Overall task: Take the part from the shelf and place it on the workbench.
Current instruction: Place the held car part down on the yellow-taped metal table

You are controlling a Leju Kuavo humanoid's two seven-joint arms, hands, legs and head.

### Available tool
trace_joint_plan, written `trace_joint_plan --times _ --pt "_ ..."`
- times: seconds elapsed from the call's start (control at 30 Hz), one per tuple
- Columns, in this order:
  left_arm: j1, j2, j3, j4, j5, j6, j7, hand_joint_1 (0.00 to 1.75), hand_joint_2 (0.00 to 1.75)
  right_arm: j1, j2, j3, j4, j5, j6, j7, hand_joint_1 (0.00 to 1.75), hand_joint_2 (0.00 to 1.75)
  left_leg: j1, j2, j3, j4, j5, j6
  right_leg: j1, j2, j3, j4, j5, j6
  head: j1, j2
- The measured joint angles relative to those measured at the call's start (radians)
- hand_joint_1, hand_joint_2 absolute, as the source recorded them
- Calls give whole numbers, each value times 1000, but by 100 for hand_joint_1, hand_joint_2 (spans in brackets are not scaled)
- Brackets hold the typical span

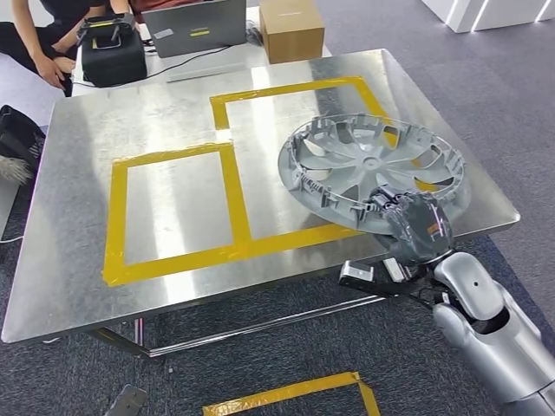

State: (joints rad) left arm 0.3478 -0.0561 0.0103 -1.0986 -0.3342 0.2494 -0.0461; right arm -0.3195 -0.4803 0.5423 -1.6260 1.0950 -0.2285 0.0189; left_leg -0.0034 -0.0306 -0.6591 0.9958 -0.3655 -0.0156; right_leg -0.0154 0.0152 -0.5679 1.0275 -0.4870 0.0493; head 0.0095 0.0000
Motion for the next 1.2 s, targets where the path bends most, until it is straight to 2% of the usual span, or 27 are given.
trace_joint_plan --times 1.0,1.13,1.2 --pt "6 0 15 -25 -56 0 97 0 175 -59 0 0 164 11 46 14 175 175 0 0 -1 0 0 0 0 -2 0 0 0 0 0 0" --pt "9 1 17 -33 -71 -5 117 0 175 -61 0 3 168 10 50 11 0 0 -1 0 -1 0 0 0 0 -2 0 0 0 0 0 0" --pt "13 2 18 -37 -77 -7 126 0 175 -64 0 3 168 10 51 9 0 0 0 0 -1 0 0 0 0 -2 0 0 0 0 0 0"
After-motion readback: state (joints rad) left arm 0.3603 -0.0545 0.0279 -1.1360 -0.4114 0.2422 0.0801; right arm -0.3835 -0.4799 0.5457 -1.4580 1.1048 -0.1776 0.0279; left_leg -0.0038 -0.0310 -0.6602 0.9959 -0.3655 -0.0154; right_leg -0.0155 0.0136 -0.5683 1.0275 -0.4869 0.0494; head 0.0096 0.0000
